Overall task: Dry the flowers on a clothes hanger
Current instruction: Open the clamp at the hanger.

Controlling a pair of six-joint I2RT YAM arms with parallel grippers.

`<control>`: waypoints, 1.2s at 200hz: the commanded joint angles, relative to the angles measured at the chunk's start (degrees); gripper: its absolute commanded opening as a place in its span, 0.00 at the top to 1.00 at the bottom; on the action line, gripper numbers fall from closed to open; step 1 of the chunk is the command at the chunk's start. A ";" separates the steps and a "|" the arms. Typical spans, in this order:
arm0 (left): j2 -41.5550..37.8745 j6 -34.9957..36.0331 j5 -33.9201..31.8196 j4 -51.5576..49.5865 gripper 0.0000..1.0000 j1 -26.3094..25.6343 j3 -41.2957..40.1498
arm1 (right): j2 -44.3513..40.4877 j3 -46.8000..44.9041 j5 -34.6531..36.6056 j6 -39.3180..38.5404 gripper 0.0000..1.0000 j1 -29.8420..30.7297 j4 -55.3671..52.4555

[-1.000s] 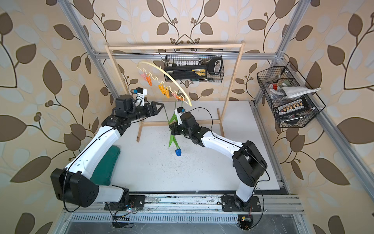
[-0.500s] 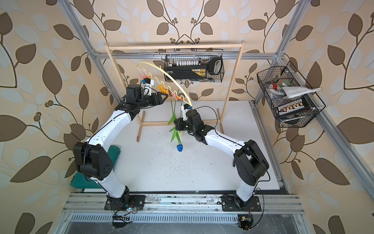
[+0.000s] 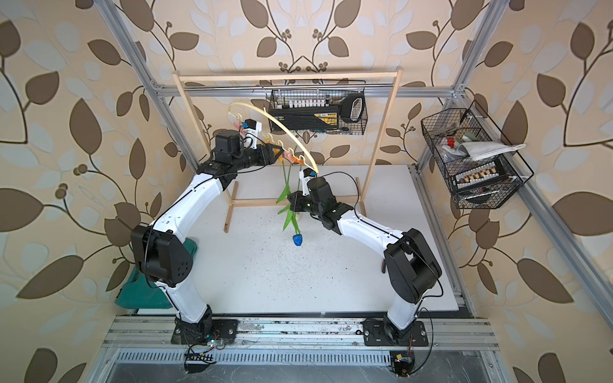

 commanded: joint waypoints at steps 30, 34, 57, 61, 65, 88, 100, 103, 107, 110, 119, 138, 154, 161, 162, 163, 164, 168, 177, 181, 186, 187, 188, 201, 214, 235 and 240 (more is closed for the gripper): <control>-2.44 1.04 -2.43 -0.14 0.26 -0.06 -1.30 | -1.49 2.79 -1.03 -1.67 1.00 -0.16 -1.20; -2.59 0.78 -2.35 0.30 0.26 -0.06 -1.68 | -1.44 2.82 -1.15 -1.67 1.00 -0.17 -1.20; -2.64 0.07 -1.62 1.83 0.26 -0.06 -1.89 | -1.40 2.86 -1.64 -1.67 1.00 -0.15 -1.29; -2.49 0.06 -1.60 2.03 0.27 -0.06 -1.75 | -1.44 2.87 -1.71 -1.73 1.00 -0.19 -1.37; -2.50 0.08 -1.60 2.21 0.27 -0.06 -1.62 | -1.53 2.89 -1.77 -1.76 1.00 -0.16 -1.44; -1.80 0.43 -1.77 2.20 0.28 -0.06 -0.23 | -1.74 2.92 -1.82 -2.09 1.00 -0.19 -1.69; -1.42 0.60 -1.77 1.98 0.29 -0.06 0.62 | -1.62 3.07 -2.05 -2.24 1.00 -0.16 -1.80; -1.34 0.69 -1.77 1.96 0.29 -0.06 0.79 | -1.58 3.13 -2.08 -2.28 1.00 -0.18 -1.88; -1.27 0.73 -1.77 1.90 0.30 -0.06 1.00 | -1.57 3.24 -2.15 -2.28 1.00 -0.12 -1.91; -1.17 0.72 -1.77 1.89 0.30 -0.06 1.14 | -1.51 3.19 -2.17 -2.36 1.00 -0.19 -1.91; -1.01 0.76 -1.68 1.89 0.32 -0.06 1.41 | -1.40 3.35 -2.25 -2.37 1.00 -0.16 -1.99; -0.88 0.96 -1.94 1.89 0.35 -0.06 1.65 | -1.23 3.41 -2.43 -2.46 1.00 -0.19 -1.99; -0.78 0.91 -2.04 2.13 0.40 -0.06 1.77 | -1.05 3.60 -2.72 -2.46 1.00 -0.14 -1.99; -0.74 0.80 -1.95 2.22 0.42 -0.06 1.85 | -0.98 3.66 -2.77 -2.46 1.00 -0.19 -1.91; -0.72 0.77 -1.95 2.23 0.43 -0.06 1.87 | -0.97 3.64 -2.78 -2.46 1.00 -0.19 -1.91; -0.71 0.75 -1.95 2.24 0.43 -0.06 1.87 | -0.96 3.63 -2.78 -2.46 1.00 -0.15 -1.91; -0.71 0.79 -1.95 2.24 0.44 -0.06 1.88 | -0.96 3.63 -2.78 -2.46 1.00 -0.13 -1.91; -0.68 0.74 -1.95 2.24 0.45 -0.06 1.90 | -0.96 3.70 -2.78 -2.46 1.00 -0.15 -1.91; -0.61 0.79 -1.95 2.11 0.48 -0.06 2.01 | -0.96 3.79 -2.78 -2.40 1.00 -0.20 -1.91; -0.61 0.74 -1.93 2.07 0.49 -0.06 2.13 | -0.96 3.80 -2.86 -2.38 1.00 -0.15 -1.91; -0.53 0.80 -1.99 1.98 0.49 -0.05 2.22 | -0.96 3.89 -2.89 -2.37 1.00 -0.13 -1.91; -0.53 0.77 -1.97 1.98 0.50 -0.06 2.22 | -0.96 3.88 -2.88 -2.37 1.00 -0.16 -1.91; -0.53 0.75 -2.00 1.94 0.50 -0.06 2.23 | -0.96 3.88 -2.88 -2.37 1.00 -0.18 -1.91; -0.35 0.78 -2.20 1.64 0.51 -0.06 2.51 | -0.96 3.97 -2.87 -2.37 1.00 -0.12 -1.99; -0.13 0.70 -2.26 1.46 0.53 -0.06 2.80 | -0.96 4.13 -2.87 -2.46 1.00 -0.13 -2.07; 0.00 0.56 -2.36 1.20 0.53 -0.06 3.25 | -0.96 4.15 -2.88 -2.54 1.00 -0.17 -2.08; 0.10 0.56 -2.43 1.15 0.54 -0.06 3.37 | -0.96 4.21 -2.87 -2.55 1.00 -0.16 -2.15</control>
